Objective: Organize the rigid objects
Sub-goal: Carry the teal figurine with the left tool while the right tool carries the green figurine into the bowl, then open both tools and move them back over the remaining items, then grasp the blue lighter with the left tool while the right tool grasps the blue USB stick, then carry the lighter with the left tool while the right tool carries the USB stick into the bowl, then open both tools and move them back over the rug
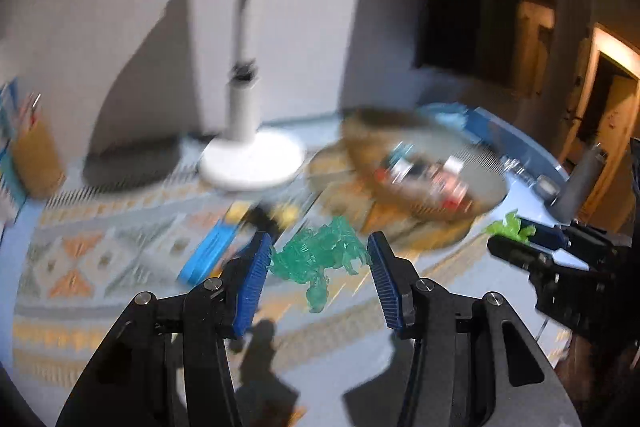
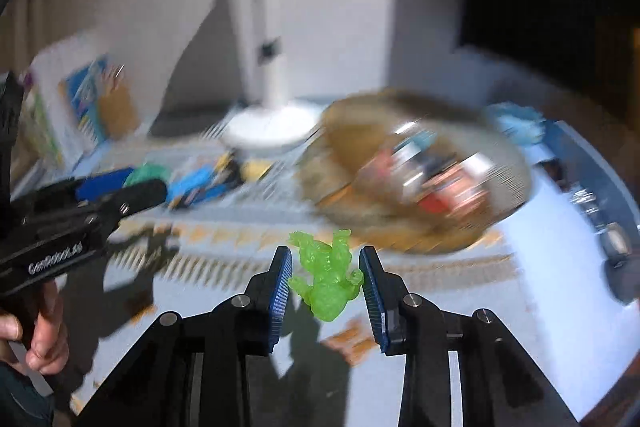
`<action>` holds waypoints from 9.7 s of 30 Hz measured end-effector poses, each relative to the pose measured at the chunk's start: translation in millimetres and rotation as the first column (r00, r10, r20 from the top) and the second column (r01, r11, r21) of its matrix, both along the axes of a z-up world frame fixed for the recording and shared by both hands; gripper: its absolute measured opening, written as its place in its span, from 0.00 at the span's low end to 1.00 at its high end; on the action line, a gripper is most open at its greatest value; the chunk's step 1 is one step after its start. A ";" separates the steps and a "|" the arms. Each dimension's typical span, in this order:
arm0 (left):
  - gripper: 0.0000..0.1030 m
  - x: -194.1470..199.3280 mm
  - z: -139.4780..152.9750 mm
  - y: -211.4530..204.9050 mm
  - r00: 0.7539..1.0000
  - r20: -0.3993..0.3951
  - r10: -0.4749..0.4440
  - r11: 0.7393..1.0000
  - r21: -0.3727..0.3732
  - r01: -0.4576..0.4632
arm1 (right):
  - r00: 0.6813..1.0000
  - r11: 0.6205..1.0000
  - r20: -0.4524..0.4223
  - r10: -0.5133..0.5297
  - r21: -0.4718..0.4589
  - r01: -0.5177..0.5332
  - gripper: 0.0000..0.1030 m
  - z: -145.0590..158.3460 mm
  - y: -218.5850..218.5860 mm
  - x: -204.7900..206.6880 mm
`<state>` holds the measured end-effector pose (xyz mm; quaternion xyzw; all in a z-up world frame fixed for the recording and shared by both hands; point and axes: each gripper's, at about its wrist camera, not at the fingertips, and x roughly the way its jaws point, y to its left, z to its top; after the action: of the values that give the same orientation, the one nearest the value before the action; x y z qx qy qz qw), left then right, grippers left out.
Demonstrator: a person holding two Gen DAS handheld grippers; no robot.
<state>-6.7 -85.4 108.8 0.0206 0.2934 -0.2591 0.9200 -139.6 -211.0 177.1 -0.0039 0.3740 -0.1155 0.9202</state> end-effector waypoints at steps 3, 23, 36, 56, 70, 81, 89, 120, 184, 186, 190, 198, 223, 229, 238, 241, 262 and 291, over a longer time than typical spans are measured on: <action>0.46 11.1 27.3 -42.4 0.997 0.059 -0.054 0.999 0.001 0.054 | 0.995 0.995 0.045 -0.093 -0.034 0.094 0.33 26.2 -36.5 8.0; 0.47 66.7 -35.5 -195.7 0.969 -0.176 -0.176 0.982 0.034 0.185 | 0.949 0.943 -0.112 -0.294 0.130 0.307 0.33 -10.3 -174.2 68.3; 0.80 48.9 31.2 -83.9 0.992 -0.087 -0.096 0.983 -0.163 0.081 | 0.955 0.928 -0.026 -0.297 0.228 0.295 0.50 20.6 -164.4 40.6; 0.82 -10.0 -30.8 130.1 0.903 0.015 0.429 0.903 0.036 -0.429 | 0.996 0.968 -0.042 0.084 0.240 -0.071 0.54 -3.8 27.0 59.6; 0.82 -10.3 -74.8 138.9 0.905 -0.027 0.424 0.905 0.062 -0.421 | 0.981 0.985 -0.131 0.142 0.120 -0.127 0.54 -95.8 60.4 70.0; 0.82 2.1 -83.5 136.3 0.913 -0.100 0.395 0.917 0.098 -0.386 | 0.970 0.983 -0.161 0.181 0.055 -0.174 0.54 -100.6 77.4 74.6; 0.82 36.4 -44.5 134.9 0.931 -0.082 0.355 0.929 0.140 -0.342 | 0.929 0.931 -0.212 0.302 0.276 -0.240 0.54 -87.7 114.0 108.6; 0.82 74.1 -84.9 114.4 0.959 -0.219 0.178 0.982 0.097 -0.160 | 0.963 0.969 -0.253 -0.094 0.198 0.147 0.54 -103.0 86.0 134.7; 0.20 -3.7 -98.9 7.8 0.976 -0.219 0.003 0.959 0.278 0.060 | 0.937 0.985 -0.306 0.171 0.089 -0.151 0.27 -96.1 69.7 19.0; 0.20 -3.4 -96.4 6.0 0.974 -0.227 -0.007 0.962 0.263 0.068 | 0.931 0.981 -0.310 0.193 0.082 -0.176 0.23 -94.6 73.1 16.6; 0.20 -3.5 -73.4 -0.2 0.979 -0.198 -0.042 0.971 0.221 0.086 | 0.949 0.975 -0.246 0.200 0.142 -0.168 0.23 -70.6 53.5 7.7; 0.20 8.6 32.6 -35.9 0.987 0.004 -0.163 0.986 -0.042 0.163 | 0.999 1.000 -0.024 -0.025 0.009 0.025 0.23 29.2 -39.3 1.2; 0.20 135.7 -35.8 -184.9 0.968 -0.218 -0.128 0.991 0.000 0.131 | 0.952 0.962 -0.157 -0.262 0.034 0.270 0.23 -15.4 -207.1 124.7; 0.89 115.4 2.8 -158.7 0.993 -0.092 -0.075 0.996 -0.048 0.071 | 0.962 0.963 -0.122 -0.244 0.082 0.255 0.25 7.3 -195.9 110.2; 0.89 57.1 72.6 -73.8 0.998 0.030 -0.049 0.985 -0.163 0.053 | 0.993 0.989 0.013 -0.121 0.087 0.119 0.47 70.3 -112.9 72.5; 0.90 33.7 96.5 -38.2 0.996 0.093 -0.007 0.982 -0.186 0.024 | 0.997 0.995 0.049 -0.059 0.078 0.055 0.53 84.7 -79.3 62.5; 1.00 -11.7 -40.6 102.1 0.946 0.087 0.314 0.939 0.119 -0.323 | 0.967 0.942 -0.062 0.248 0.250 -0.225 0.56 -41.4 63.9 59.9; 1.00 5.6 -80.4 107.5 0.945 -0.060 0.321 0.943 0.108 -0.314 | 0.965 0.943 -0.199 0.171 0.318 -0.101 0.57 -103.5 40.4 72.3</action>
<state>-1.1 22.1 28.4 0.0078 0.3401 -0.0936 0.9357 -67.3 -170.6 73.6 0.0992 0.4874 0.0089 0.8675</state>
